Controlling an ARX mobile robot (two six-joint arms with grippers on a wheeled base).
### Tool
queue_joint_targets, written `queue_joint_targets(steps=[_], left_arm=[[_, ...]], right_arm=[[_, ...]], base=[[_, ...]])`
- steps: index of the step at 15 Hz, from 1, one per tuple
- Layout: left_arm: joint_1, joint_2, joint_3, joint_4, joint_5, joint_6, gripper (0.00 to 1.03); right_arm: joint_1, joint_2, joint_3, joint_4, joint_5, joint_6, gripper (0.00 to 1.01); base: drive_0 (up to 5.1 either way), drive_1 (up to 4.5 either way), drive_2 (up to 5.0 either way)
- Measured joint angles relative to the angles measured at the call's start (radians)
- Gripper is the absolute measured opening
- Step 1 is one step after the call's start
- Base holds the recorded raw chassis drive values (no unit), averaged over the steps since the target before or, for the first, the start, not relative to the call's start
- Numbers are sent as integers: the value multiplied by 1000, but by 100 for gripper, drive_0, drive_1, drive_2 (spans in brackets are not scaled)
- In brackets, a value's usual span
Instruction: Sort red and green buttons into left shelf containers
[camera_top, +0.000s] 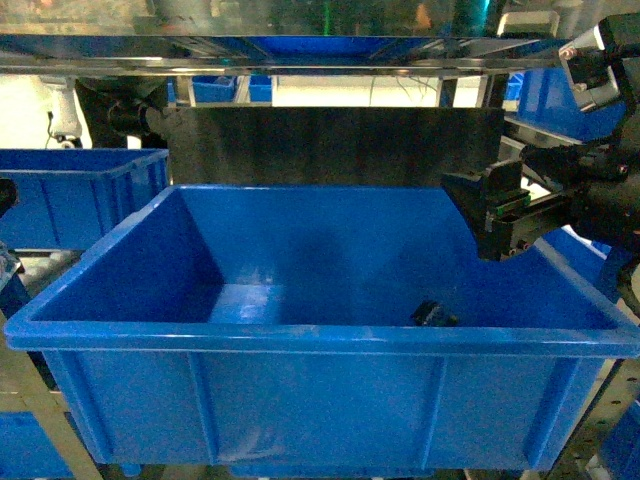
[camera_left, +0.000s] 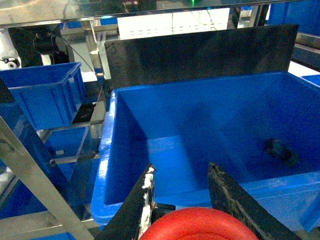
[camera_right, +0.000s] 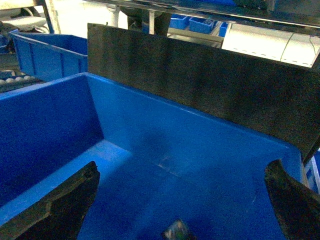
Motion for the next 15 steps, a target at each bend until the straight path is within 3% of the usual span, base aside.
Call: queue_joint_targets(steps=[4, 8, 11, 14, 15], left_arm=[[0, 0, 0, 0, 0, 0, 28], [0, 0, 0, 0, 0, 0, 28], [3, 7, 0, 9, 7, 0, 28], [82, 254, 59, 215, 166, 27, 28], [106, 334, 68, 260, 187, 34, 28]], right_arm=[[3, -18, -13, -11, -14, 8, 98], [46, -154, -95, -61, -27, 19, 98], [52, -166, -102, -64, -32, 19, 98], [52, -166, -102, -63, -32, 19, 98], [51, -166, -102, -63, -31, 19, 98]], base=[[0, 0, 0], [0, 0, 0], [0, 0, 0], [0, 0, 0], [0, 0, 0]])
